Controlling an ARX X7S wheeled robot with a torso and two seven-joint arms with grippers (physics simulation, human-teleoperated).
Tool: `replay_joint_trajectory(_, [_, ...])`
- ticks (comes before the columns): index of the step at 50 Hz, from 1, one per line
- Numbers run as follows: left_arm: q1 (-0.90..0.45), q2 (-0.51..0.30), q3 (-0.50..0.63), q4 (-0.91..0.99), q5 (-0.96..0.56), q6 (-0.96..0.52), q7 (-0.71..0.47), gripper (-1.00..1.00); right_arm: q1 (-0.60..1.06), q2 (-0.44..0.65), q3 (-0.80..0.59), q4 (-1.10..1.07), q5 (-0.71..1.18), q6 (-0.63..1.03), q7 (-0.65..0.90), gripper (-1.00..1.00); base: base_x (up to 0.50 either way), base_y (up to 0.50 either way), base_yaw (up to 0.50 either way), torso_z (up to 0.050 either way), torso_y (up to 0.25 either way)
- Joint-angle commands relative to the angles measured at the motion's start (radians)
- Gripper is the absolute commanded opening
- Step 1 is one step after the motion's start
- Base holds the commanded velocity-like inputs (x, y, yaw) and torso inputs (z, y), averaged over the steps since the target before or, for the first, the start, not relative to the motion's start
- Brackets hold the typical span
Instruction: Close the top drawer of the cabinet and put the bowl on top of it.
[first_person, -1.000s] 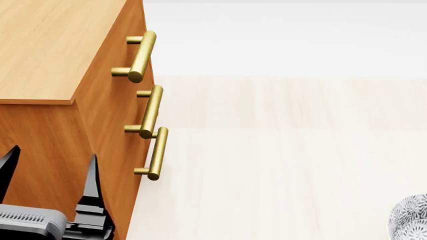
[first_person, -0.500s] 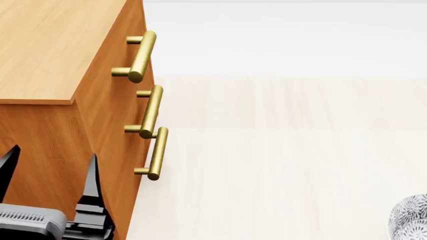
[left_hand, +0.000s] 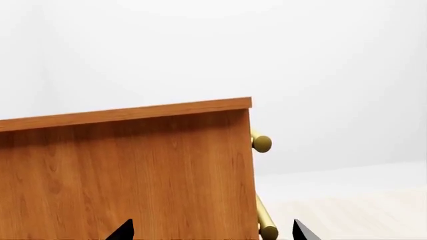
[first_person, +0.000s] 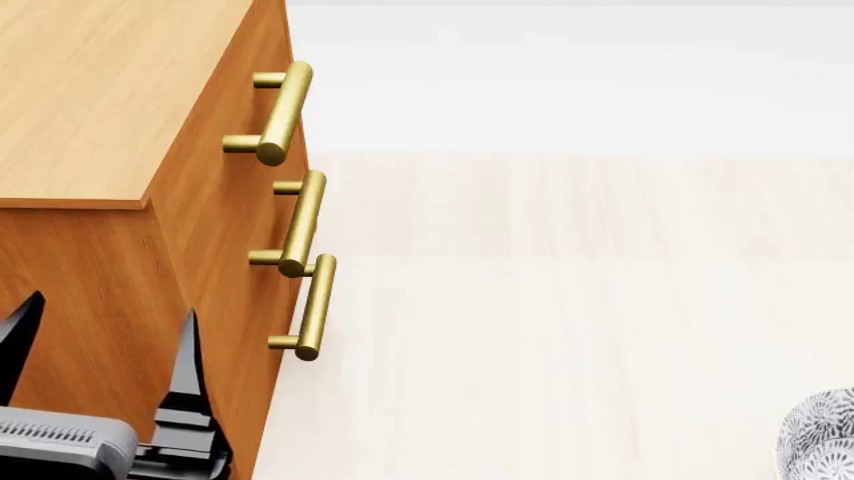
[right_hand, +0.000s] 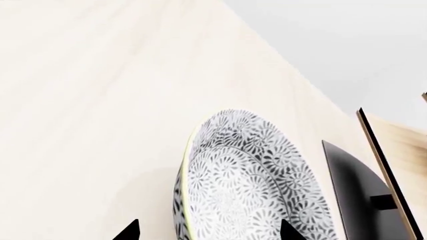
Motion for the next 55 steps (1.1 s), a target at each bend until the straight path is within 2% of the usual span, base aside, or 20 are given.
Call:
replay_joint_trajectory(1, [0.003,-0.003,0.0,-0.004,-0.003,0.007,-0.002,1.0,-0.011,-0.016,-0.004,0.025,-0.008,-0.016,-0.004,1.0,0.0,0.0,0.0,0.0,0.0])
replay_joint_trajectory(55, [-0.006,-0.012,0.015,-0.014,-0.009,0.012,-0.016,1.0,-0.009,-0.053,0.0,0.069,-0.025,-0.023,-0.025,1.0,0.0,0.0,0.0,0.0,0.0])
